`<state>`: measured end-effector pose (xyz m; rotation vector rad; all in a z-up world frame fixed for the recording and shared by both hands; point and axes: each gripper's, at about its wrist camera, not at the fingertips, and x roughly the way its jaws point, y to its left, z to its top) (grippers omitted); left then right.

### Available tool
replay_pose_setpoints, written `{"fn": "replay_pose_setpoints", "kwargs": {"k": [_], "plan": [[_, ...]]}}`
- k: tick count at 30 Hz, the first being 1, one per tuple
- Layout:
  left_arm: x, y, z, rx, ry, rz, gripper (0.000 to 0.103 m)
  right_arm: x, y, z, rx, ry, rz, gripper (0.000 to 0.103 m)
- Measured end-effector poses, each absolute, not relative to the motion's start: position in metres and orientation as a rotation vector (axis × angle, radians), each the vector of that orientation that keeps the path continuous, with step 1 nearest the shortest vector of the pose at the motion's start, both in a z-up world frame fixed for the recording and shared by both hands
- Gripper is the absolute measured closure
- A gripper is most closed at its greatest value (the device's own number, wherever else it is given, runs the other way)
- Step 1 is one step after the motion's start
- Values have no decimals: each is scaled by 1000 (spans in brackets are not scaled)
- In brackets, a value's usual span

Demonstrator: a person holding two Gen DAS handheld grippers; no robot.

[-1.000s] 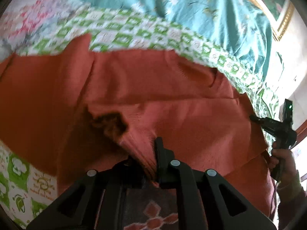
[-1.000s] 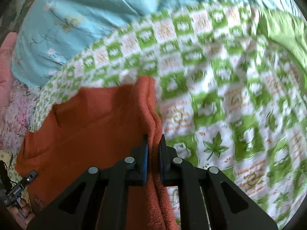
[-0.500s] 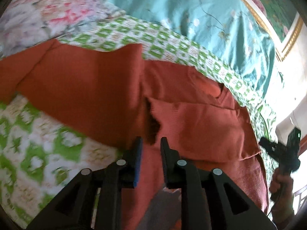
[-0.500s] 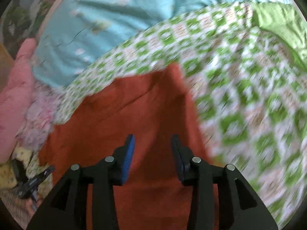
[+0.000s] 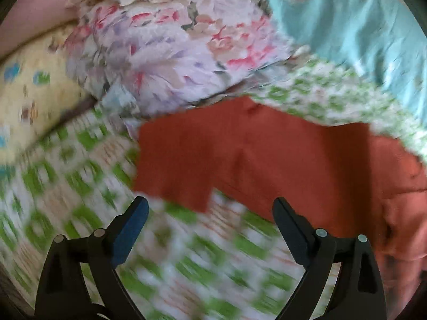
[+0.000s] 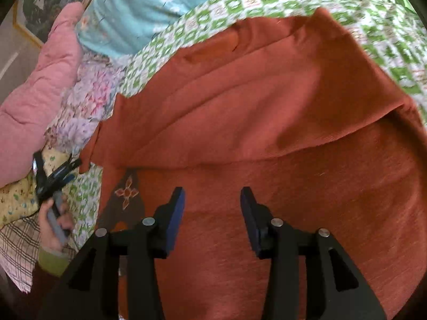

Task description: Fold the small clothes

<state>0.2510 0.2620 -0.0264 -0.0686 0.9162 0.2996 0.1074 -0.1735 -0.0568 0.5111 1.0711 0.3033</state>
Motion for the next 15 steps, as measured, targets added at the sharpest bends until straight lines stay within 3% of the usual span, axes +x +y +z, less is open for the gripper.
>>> {"fn": "replay_pose_setpoints", "kwargs": {"k": [1, 3, 4, 6, 7, 8, 15], "plan": [[257, 268, -32, -48, 933, 306, 11, 108, -169, -58, 511, 1077, 312, 58], [271, 278, -49, -28, 987, 296, 37, 109, -161, -58, 505, 1085, 322, 58], [274, 282, -55, -40, 1007, 286, 66, 110, -158, -58, 503, 1088, 328, 58], [275, 298, -60, -99, 1002, 262, 76, 110, -154, -56, 497, 1088, 336, 58], [275, 302, -59, -107, 996, 263, 91, 110, -153, -55, 490, 1088, 337, 58], [274, 308, -58, -115, 992, 269, 96, 110, -152, -53, 482, 1087, 336, 58], [248, 309, -29, -263, 926, 148, 98, 107, -150, -49, 478, 1079, 337, 58]]}}
